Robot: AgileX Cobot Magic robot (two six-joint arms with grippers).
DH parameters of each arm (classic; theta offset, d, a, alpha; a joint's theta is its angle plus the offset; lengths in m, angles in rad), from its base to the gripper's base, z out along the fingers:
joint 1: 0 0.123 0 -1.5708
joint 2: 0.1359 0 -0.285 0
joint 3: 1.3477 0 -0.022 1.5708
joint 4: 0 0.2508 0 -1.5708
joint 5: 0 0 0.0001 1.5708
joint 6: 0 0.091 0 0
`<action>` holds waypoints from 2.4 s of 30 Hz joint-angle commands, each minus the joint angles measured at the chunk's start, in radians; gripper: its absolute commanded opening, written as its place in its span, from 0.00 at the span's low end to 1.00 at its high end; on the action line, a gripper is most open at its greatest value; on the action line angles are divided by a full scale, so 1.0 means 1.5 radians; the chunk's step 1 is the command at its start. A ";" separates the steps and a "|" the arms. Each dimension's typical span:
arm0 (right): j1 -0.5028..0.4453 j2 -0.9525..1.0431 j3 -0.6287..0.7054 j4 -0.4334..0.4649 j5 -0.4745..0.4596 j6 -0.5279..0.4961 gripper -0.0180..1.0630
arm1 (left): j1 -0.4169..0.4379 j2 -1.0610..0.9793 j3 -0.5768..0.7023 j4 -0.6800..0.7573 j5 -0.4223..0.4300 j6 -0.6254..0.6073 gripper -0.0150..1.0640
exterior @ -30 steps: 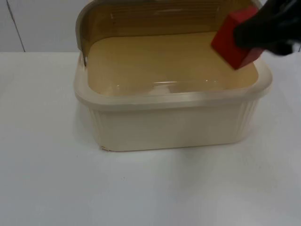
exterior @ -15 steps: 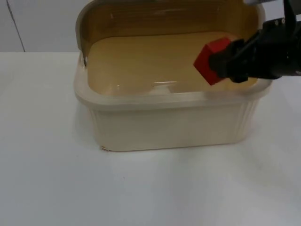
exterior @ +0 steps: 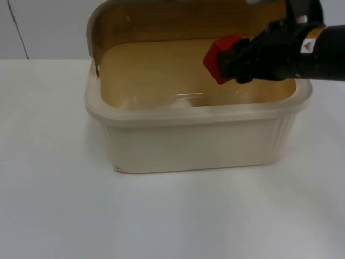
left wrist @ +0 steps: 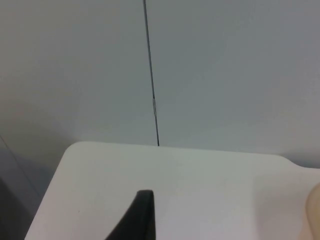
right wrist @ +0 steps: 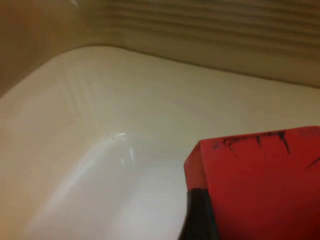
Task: Open the box lid with the left hand, place the block into the box with the right hand, then close the box lid with the left hand.
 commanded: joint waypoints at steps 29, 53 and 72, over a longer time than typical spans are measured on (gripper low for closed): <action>0.001 -0.002 -0.026 0.018 0.061 -0.013 0.98 | 0.003 -0.001 0.001 -0.001 0.001 0.000 0.99; 0.001 -0.349 0.038 0.020 0.404 -0.013 0.98 | 0.003 -0.001 0.001 -0.001 0.006 0.000 0.99; -0.353 -0.633 0.038 0.017 0.558 -0.067 0.98 | 0.003 -0.001 0.001 -0.002 0.056 -0.004 0.99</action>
